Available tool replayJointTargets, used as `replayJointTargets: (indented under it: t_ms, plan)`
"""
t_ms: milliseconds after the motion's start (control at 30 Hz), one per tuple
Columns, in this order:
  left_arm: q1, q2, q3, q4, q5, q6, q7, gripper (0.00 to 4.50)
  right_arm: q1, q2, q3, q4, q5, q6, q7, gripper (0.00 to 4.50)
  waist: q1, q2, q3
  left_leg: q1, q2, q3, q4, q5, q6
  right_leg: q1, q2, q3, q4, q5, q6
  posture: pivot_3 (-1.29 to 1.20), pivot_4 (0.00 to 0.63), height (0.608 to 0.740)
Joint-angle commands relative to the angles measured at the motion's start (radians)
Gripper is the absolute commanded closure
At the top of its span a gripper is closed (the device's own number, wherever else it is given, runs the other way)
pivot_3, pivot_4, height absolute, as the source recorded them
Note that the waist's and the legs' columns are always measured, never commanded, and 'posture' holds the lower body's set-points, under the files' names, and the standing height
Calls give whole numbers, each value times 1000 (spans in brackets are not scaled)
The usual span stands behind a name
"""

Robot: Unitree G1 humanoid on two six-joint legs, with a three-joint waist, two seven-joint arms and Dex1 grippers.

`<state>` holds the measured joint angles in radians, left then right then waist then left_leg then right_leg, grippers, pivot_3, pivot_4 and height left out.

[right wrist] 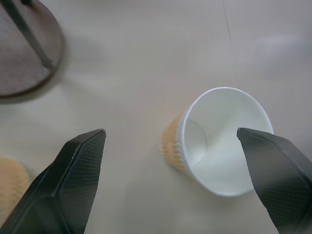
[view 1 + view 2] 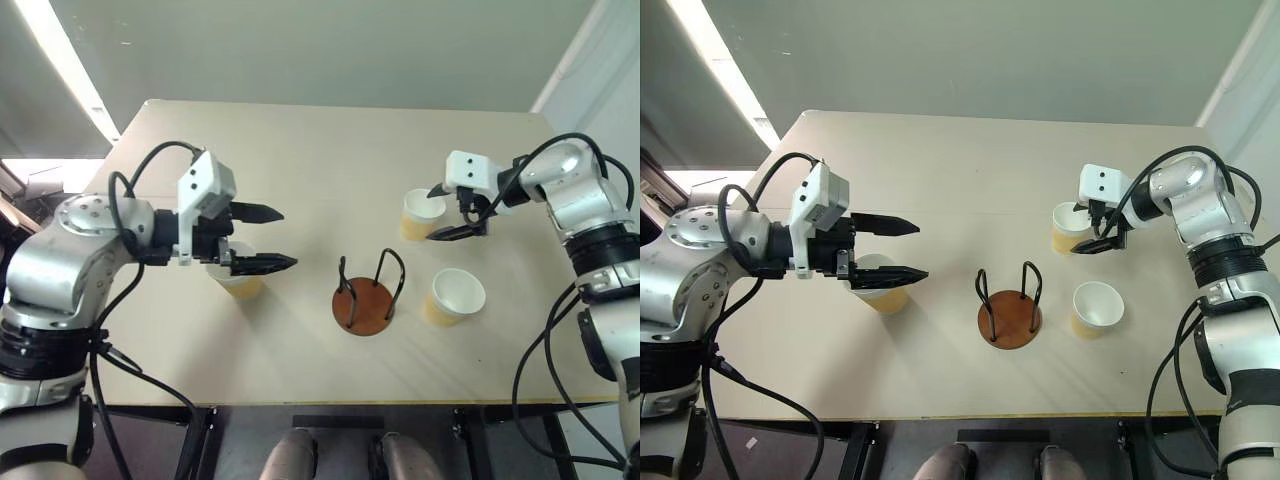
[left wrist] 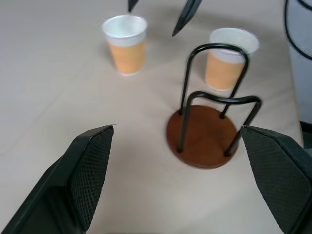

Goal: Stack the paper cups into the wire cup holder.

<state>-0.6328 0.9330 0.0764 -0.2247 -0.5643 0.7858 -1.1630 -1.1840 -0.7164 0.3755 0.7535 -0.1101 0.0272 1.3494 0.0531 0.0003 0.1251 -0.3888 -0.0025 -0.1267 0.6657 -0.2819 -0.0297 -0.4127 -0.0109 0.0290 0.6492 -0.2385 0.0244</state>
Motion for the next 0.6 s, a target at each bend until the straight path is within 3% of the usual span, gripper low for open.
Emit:
replayJointTargets:
  t_ms: [33,167,267,600]
  plan:
    - [-8,16,35,4,-5,-16,15,18,-55,21,9,93,-59,-81,-25,0,1,0,0,0,0,0,0,0,0,0,0,0,0,0,0,0,150,740]
    - [-6,13,30,-7,-10,-14,26,18,-87,46,24,214,-124,-159,-46,0,2,0,0,0,0,0,0,0,-1,0,0,0,0,0,0,0,150,740]
    - [-4,11,28,-14,-13,-11,32,0,-106,63,23,278,-152,-197,-61,578,2,0,0,-1,0,0,-1,0,-1,-1,0,0,0,0,0,0,150,740]
    - [-6,20,11,-19,-17,-14,19,0,-127,74,-20,282,-129,-197,19,4231,3,0,0,-2,0,0,-1,0,-2,-1,0,0,0,0,0,0,150,740]
